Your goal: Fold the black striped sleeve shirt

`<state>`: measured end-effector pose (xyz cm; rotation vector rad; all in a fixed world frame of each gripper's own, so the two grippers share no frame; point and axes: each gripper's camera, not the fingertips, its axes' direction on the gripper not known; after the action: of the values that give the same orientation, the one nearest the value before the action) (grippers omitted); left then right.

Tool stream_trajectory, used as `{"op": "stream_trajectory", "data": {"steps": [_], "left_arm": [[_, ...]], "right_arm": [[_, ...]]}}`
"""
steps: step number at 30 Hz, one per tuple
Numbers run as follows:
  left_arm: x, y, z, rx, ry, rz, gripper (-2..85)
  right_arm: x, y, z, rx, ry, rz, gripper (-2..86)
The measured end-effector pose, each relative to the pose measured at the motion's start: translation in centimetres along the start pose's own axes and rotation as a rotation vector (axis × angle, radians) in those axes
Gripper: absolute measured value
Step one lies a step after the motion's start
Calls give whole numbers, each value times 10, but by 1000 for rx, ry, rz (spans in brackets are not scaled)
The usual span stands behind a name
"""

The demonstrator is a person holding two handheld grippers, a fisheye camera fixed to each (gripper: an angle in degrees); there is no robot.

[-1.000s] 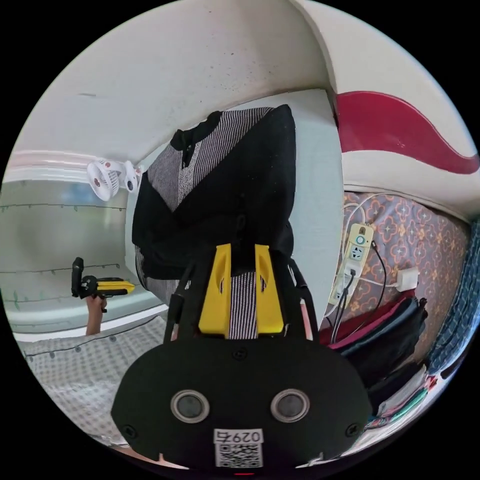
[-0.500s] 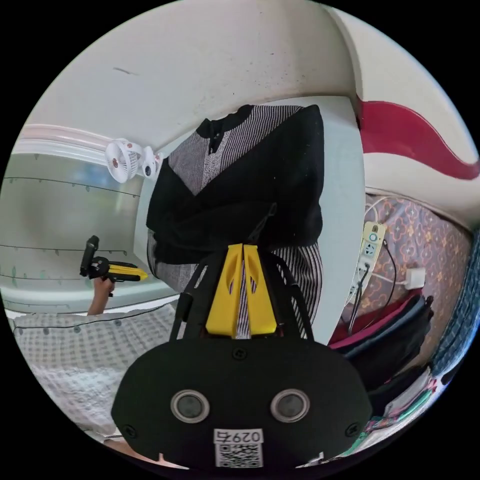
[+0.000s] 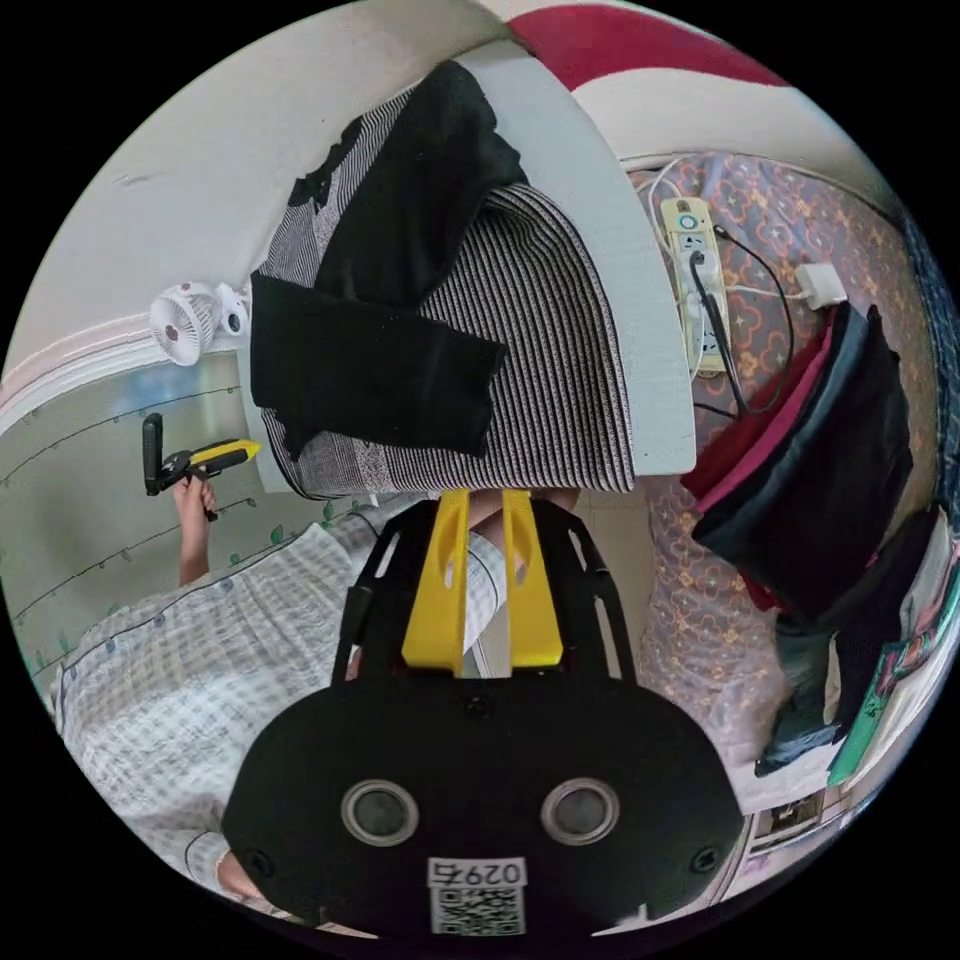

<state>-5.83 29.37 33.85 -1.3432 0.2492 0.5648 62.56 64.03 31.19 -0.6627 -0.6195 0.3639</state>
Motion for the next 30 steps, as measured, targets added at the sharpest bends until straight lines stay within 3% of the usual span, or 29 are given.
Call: {"op": "stream_trajectory", "data": {"steps": [4,12,14,18,21,23,24,27,28,30], "left_arm": [[-5,-7,12,42,-20,-4,-10],[-17,-8,20,103,-128,-123,-10],[-32,7,9,111,-293,-248,-10],[-66,40,-10,86,-426,-399,-9],[-84,60,-32,183,-196,-354,-8],[-80,57,-40,248,37,-236,-4],[-76,54,-40,251,42,-216,-1],[-55,30,-29,182,-183,-170,48],[-50,20,-22,149,-276,-173,103],[-45,7,-15,128,-315,-143,139]], "right_arm": [[1,-19,19,103,-63,81,82],[-26,-30,43,46,245,16,7],[-27,-18,33,111,263,23,1],[-20,-12,32,112,277,58,-3],[-21,-17,40,23,141,9,-3],[-30,-15,35,83,167,14,-3],[-33,-15,34,100,185,16,-3],[-60,-20,33,159,171,-52,-3],[-73,-26,37,155,122,-105,-4],[-95,-39,51,123,64,-189,-4]]}}
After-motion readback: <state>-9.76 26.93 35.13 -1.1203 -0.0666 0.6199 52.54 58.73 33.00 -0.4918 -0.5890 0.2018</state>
